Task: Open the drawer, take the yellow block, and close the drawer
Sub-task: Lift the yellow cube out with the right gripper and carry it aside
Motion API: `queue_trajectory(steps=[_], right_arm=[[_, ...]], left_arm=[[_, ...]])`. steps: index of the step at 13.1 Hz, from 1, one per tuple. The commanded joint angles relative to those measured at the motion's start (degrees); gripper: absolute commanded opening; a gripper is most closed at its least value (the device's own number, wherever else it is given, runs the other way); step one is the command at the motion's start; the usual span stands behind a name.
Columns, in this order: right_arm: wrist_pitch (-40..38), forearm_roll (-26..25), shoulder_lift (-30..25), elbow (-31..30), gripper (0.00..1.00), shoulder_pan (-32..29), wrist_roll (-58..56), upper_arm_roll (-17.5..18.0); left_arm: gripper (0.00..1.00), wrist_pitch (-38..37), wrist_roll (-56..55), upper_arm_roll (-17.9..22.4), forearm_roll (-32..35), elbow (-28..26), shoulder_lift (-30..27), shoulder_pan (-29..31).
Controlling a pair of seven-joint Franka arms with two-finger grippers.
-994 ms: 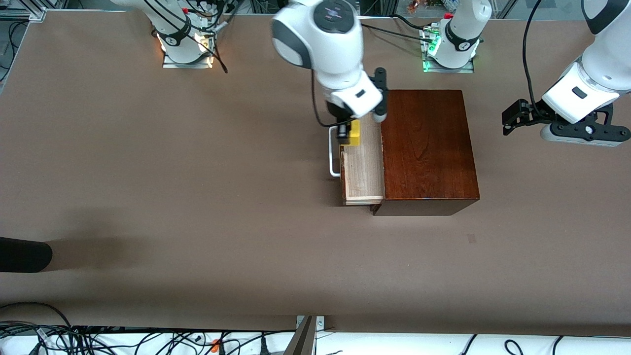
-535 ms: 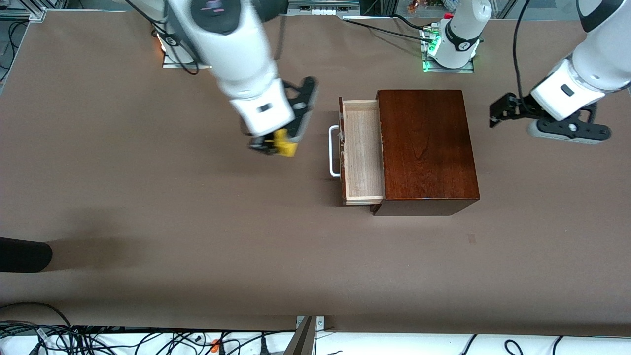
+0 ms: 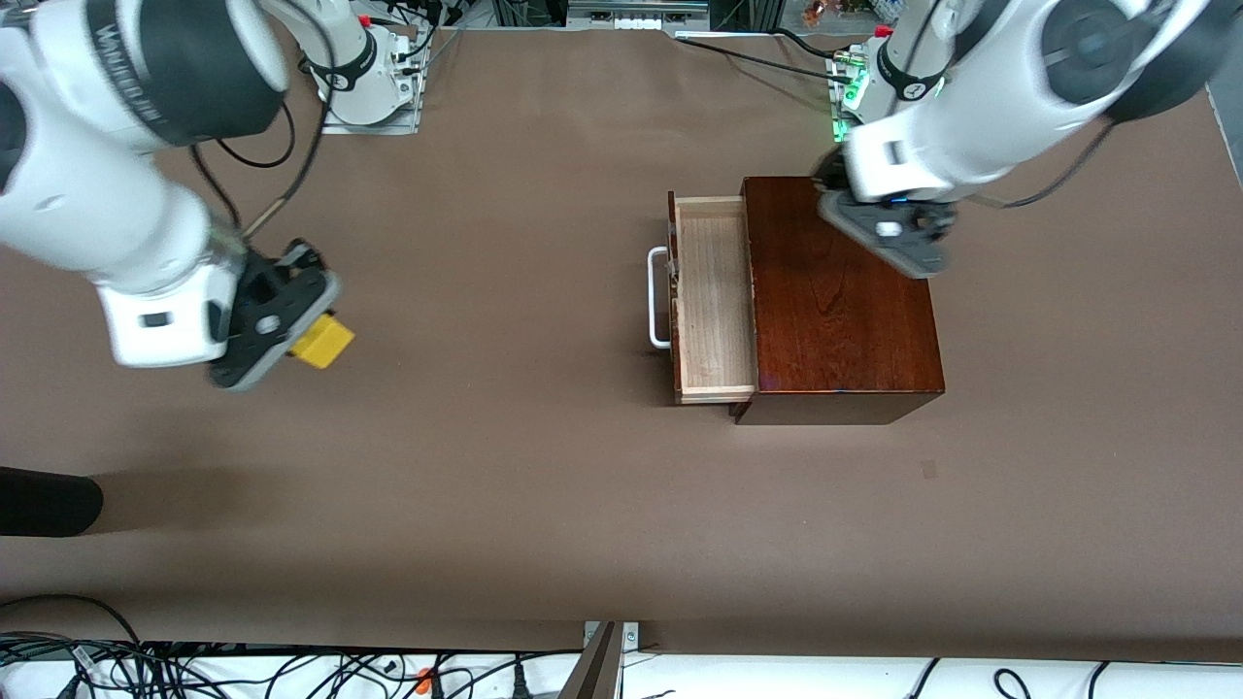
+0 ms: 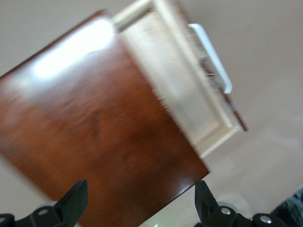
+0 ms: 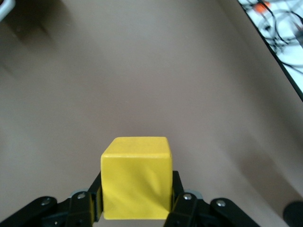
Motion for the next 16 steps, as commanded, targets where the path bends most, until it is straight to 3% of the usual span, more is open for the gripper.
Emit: queue_trajectory(steps=[1,5,6,10,13,16], right_arm=[[-0.2,1.2,-1.9,-1.6,0.00,0.3,1.1,-3.0],[0.2,1.6,-2.7,-4.3,0.00,-0.8,1.3,-4.5],[1.9,2.4,-3.1,-6.8,0.00,-1.2,1.3,-4.6],[19.9,2.8,-13.6,-33.4,0.00,-2.1,4.0,-4.3],[29.0,2.7,-15.0,-43.7,0.00,-5.0,10.5,-2.9],[44.2,2.8,-14.7,-55.7,0.00,-7.9,13.5,-1.6]], left_arm=[[1.00,4.0,8.8,-5.2,-3.0,7.8,9.9,0.4],[1.00,19.9,26.5,-13.4,-2.5,8.5,18.2,-0.5],[1.00,22.2,29.7,-13.5,-1.8,8.5,19.6,-2.7],[1.00,29.0,32.4,-13.5,11.1,8.0,25.1,-11.4],[1.00,29.1,32.3,-13.4,16.0,6.9,27.5,-12.9],[1.00,29.0,32.4,-13.3,20.6,6.4,29.9,-13.0]])
